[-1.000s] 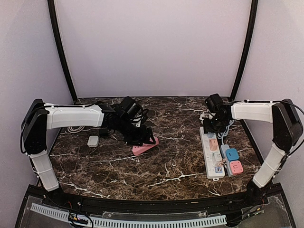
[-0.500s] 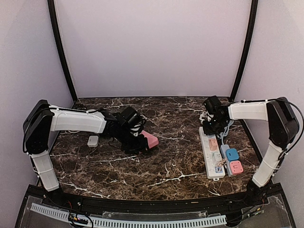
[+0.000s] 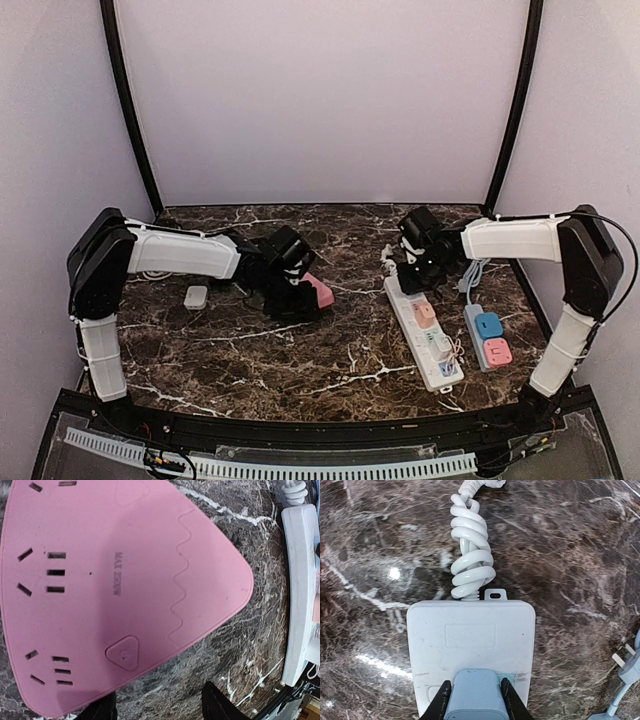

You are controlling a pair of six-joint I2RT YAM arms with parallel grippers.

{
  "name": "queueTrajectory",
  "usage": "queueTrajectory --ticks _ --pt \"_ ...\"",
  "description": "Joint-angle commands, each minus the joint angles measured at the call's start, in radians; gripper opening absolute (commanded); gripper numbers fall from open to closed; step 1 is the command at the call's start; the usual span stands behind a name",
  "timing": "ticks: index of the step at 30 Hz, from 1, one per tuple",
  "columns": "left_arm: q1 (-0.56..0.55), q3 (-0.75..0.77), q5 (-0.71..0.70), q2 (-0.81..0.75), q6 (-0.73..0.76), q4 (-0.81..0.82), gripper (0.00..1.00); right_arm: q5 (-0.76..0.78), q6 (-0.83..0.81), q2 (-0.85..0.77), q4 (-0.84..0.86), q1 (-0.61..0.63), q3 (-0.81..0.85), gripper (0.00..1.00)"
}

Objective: Pull the plug off the socket

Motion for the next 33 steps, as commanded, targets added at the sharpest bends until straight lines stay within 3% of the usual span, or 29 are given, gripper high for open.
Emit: queueTrajectory --ticks 1,13,21,25,30,33 --pt "0.014 0.078 -0.073 0.033 0.023 -0.017 0.58 -0.031 0.038 0.018 0.023 0.067 0.065 0.13" --pt "0.154 0.251 -0.039 0.194 0.071 -0.002 0.57 -0.041 0.066 0.086 0.009 0.2 0.145 0.14" --pt "0.188 0.396 -0.015 0.259 0.144 -0.051 0.58 -0.045 0.066 0.136 -0.007 0.261 0.195 0.16" --pt "0.174 0.399 0.046 0.244 0.134 -0.064 0.57 -0.026 0.057 0.145 -0.016 0.268 0.205 0.25" --pt "0.129 0.315 0.097 0.185 0.093 -0.023 0.51 -0.015 0.044 0.135 -0.023 0.268 0.205 0.48" --pt "0.121 0.266 0.128 0.144 0.051 0.04 0.45 -0.017 0.038 0.122 -0.026 0.268 0.203 0.52"
